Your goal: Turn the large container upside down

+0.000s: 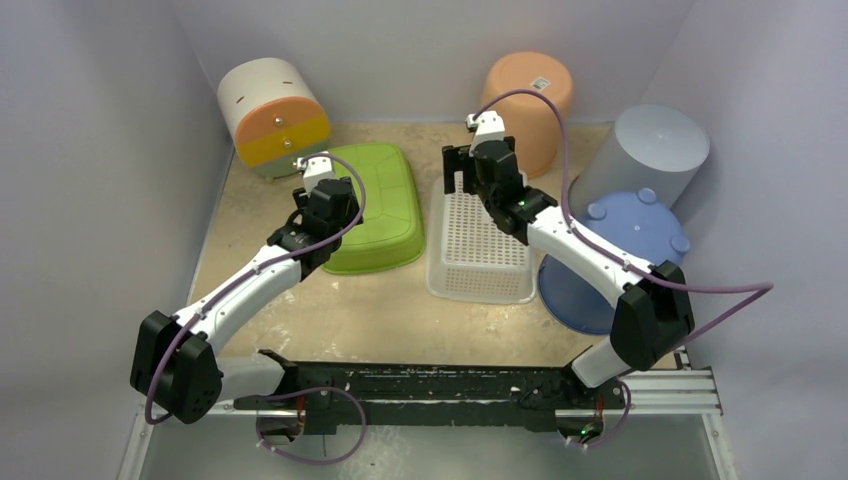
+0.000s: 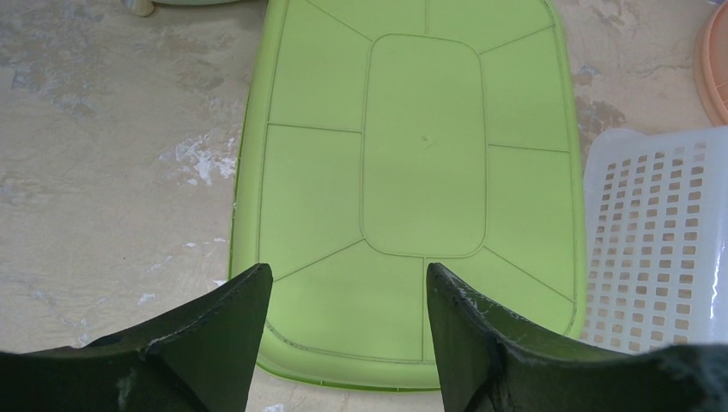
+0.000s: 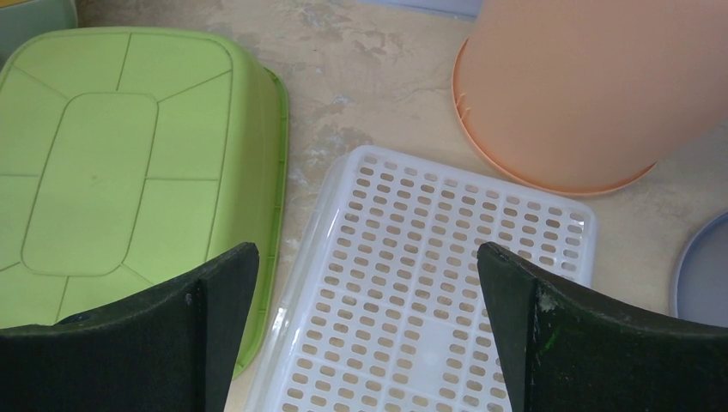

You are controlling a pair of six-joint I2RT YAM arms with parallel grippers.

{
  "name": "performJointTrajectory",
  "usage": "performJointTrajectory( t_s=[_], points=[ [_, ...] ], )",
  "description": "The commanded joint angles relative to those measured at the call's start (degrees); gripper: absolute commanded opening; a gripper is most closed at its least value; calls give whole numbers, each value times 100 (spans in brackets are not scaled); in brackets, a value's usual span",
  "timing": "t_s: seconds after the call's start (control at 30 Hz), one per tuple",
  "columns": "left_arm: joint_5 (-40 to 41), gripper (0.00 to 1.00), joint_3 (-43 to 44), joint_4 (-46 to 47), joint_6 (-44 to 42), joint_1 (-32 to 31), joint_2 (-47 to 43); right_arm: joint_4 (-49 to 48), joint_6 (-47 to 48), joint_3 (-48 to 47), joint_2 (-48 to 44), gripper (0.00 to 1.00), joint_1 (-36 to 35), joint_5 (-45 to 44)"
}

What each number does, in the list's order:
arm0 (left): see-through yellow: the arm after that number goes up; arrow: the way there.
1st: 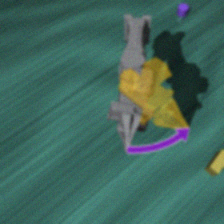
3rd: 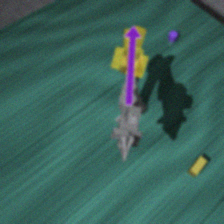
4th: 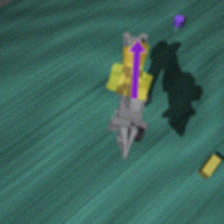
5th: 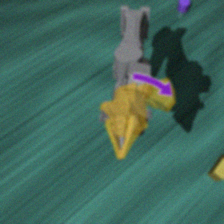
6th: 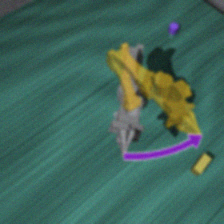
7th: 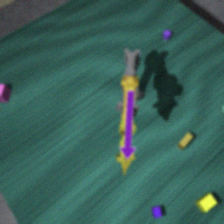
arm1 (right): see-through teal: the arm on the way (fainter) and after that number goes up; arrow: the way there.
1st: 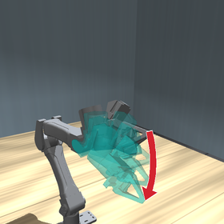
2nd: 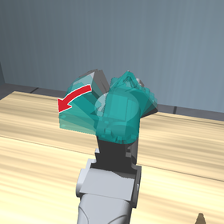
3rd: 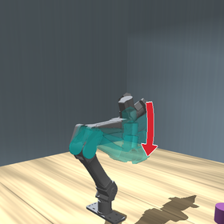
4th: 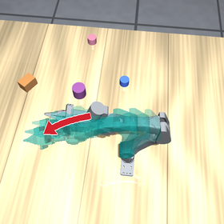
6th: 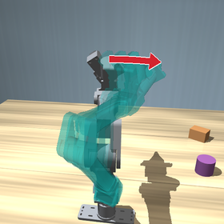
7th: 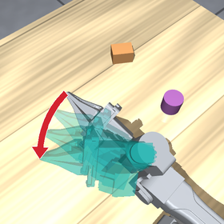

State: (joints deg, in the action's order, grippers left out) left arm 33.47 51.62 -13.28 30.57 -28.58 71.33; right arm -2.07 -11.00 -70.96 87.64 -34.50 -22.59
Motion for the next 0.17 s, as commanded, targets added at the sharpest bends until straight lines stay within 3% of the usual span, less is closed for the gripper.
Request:
performJointTrajectory(
  t_s=[0.0, 0.13],
  points=[
    [72, 64, -46, 207, -78, -25, -185, -200, -81, -31, -117, 100, -17, -88],
    [63, 64, -49, 205, -76, -25, -172, -194, -100, -17, -118, 100, -19, -76]
  ],
)
